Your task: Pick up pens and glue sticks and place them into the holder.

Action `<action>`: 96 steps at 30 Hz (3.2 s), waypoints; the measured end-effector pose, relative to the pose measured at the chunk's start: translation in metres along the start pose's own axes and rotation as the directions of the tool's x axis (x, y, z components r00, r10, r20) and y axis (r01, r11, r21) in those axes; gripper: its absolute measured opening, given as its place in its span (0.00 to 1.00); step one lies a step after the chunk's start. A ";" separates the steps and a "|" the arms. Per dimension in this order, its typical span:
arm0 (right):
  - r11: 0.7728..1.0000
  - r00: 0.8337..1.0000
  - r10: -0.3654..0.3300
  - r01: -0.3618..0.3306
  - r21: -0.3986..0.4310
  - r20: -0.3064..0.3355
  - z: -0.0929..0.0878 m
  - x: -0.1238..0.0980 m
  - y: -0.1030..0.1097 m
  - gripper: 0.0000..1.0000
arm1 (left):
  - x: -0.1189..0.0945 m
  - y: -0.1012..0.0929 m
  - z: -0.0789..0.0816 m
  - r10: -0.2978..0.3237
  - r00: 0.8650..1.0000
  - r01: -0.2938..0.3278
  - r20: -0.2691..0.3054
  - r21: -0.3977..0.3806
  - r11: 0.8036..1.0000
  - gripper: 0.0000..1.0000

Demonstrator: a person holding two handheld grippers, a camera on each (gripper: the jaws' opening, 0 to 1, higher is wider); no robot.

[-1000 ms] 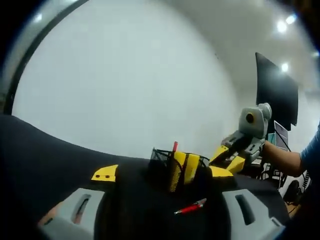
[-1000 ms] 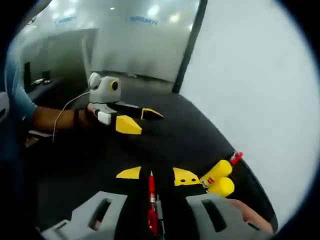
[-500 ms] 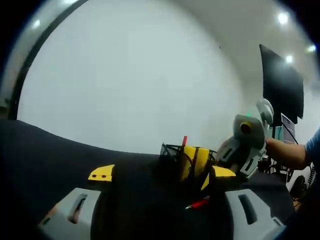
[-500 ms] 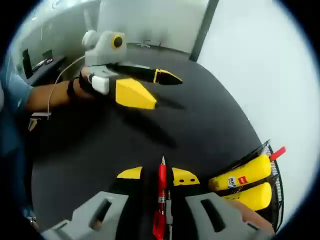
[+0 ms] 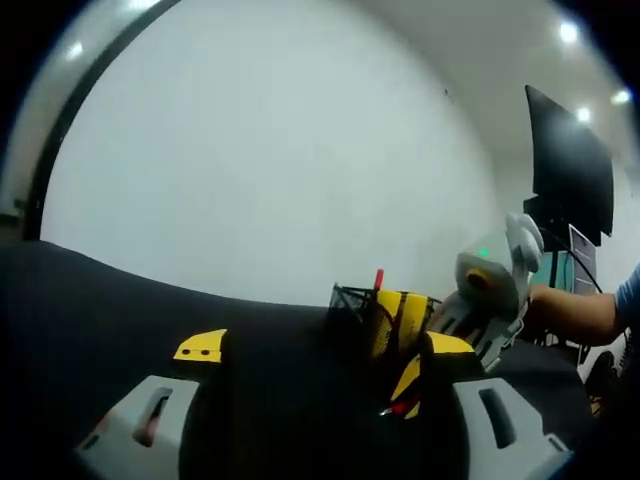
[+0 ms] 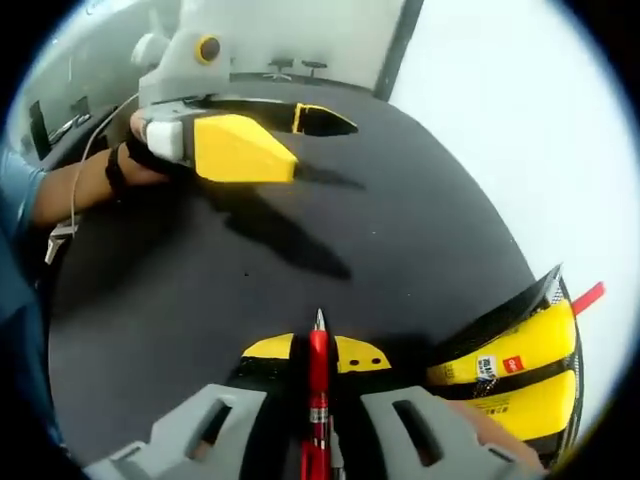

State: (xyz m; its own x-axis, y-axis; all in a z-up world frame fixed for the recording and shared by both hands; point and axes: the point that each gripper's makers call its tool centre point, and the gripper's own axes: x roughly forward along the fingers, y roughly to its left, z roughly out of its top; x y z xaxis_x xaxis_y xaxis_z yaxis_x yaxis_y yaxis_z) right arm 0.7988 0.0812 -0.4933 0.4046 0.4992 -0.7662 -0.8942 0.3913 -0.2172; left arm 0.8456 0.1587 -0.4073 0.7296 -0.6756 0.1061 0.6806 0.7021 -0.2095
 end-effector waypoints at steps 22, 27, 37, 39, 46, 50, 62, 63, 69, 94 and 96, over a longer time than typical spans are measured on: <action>0.998 0.997 -0.063 0.064 -0.021 0.051 0.008 -0.044 0.007 0.05 | 0.004 -0.006 -0.009 -0.021 0.999 0.022 -0.042 0.032 0.999 0.71; 0.996 0.992 -0.090 0.091 -0.013 0.085 0.011 -0.071 0.006 0.05 | 0.005 -0.008 -0.009 -0.031 0.999 0.032 -0.041 0.018 0.999 0.71; 0.992 0.969 -0.113 0.098 0.079 0.221 0.022 -0.124 0.001 0.05 | 0.005 -0.009 -0.011 -0.033 0.998 0.034 -0.047 0.014 0.999 0.71; 0.990 0.961 -0.118 0.095 0.104 0.248 0.023 -0.133 -0.003 0.04 | 0.005 -0.009 -0.011 -0.033 0.998 0.033 -0.048 0.013 0.999 0.70; 0.981 0.926 -0.135 0.076 0.177 0.353 0.034 -0.163 -0.017 0.04 | 0.005 -0.010 -0.014 -0.035 0.998 0.037 -0.060 0.023 0.999 0.70; 0.976 0.908 -0.142 0.062 0.209 0.393 0.040 -0.173 -0.031 0.04 | 0.005 -0.009 -0.014 -0.033 0.998 0.034 -0.060 0.019 0.999 0.69; 0.958 0.837 -0.203 0.062 0.281 0.508 0.067 -0.201 -0.080 0.04 | 0.005 -0.010 -0.016 -0.039 0.997 0.040 -0.065 0.018 0.999 0.68; 0.954 0.828 -0.214 0.063 0.294 0.518 0.070 -0.203 -0.085 0.04 | 0.005 -0.010 -0.016 -0.037 0.997 0.038 -0.065 0.018 0.999 0.68; 0.928 0.780 -0.283 0.076 0.364 0.558 0.080 -0.210 -0.107 0.04 | 0.004 -0.010 -0.015 -0.037 0.997 0.038 -0.061 0.016 0.999 0.67; 0.820 0.680 -0.529 0.255 0.512 0.508 0.074 -0.199 -0.194 0.04 | 0.005 -0.010 -0.016 -0.038 0.997 0.039 -0.068 0.017 0.999 0.67; 0.812 0.676 -0.538 0.256 0.525 0.503 0.071 -0.196 -0.197 0.04 | 0.005 -0.010 -0.017 -0.039 0.997 0.040 -0.070 0.017 0.999 0.67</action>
State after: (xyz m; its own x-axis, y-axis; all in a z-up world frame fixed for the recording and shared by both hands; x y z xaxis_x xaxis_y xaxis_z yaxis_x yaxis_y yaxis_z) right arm 0.9090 -0.0391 -0.2575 0.8512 0.5158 -0.0967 -0.5220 0.8511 -0.0549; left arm 0.8414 0.1449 -0.4212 0.6960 -0.7165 0.0460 0.7105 0.6781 -0.1881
